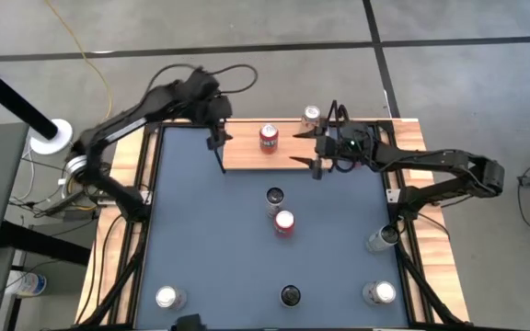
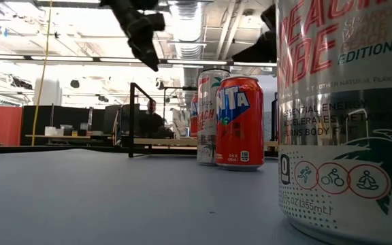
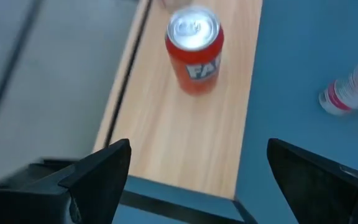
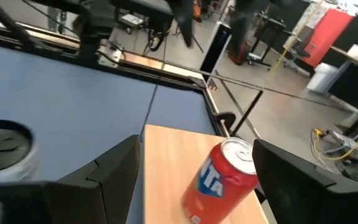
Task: Place canned beverage on shelf
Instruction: Put the top left orange soda can on the shelf
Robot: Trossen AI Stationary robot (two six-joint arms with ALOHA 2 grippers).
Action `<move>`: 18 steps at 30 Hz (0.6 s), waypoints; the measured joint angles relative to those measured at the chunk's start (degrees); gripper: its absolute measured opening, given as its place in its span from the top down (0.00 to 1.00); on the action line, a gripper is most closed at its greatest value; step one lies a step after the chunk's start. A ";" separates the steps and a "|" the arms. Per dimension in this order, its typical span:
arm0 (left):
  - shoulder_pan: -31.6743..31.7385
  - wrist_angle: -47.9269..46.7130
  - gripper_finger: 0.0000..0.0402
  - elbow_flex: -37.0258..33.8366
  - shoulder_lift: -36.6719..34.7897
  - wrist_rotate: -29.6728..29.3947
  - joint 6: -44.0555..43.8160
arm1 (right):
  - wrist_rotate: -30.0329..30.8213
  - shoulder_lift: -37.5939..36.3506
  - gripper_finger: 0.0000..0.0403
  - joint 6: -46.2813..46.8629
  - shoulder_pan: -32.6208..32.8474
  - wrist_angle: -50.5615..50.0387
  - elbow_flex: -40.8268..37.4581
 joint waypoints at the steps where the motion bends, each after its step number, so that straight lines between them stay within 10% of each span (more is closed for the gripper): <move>1: 0.00 3.85 0.09 -3.70 -2.72 0.01 -0.19 | 0.00 0.97 0.24 0.37 -0.39 -0.28 0.91; 9: 0.00 33.18 0.09 -31.35 -21.84 -0.55 -3.09 | -1.24 13.46 0.24 2.60 -3.14 -6.05 13.75; 18: 0.00 40.06 0.09 -44.72 -33.45 -7.11 -3.34 | -0.97 26.04 0.24 6.90 -5.17 -21.44 32.26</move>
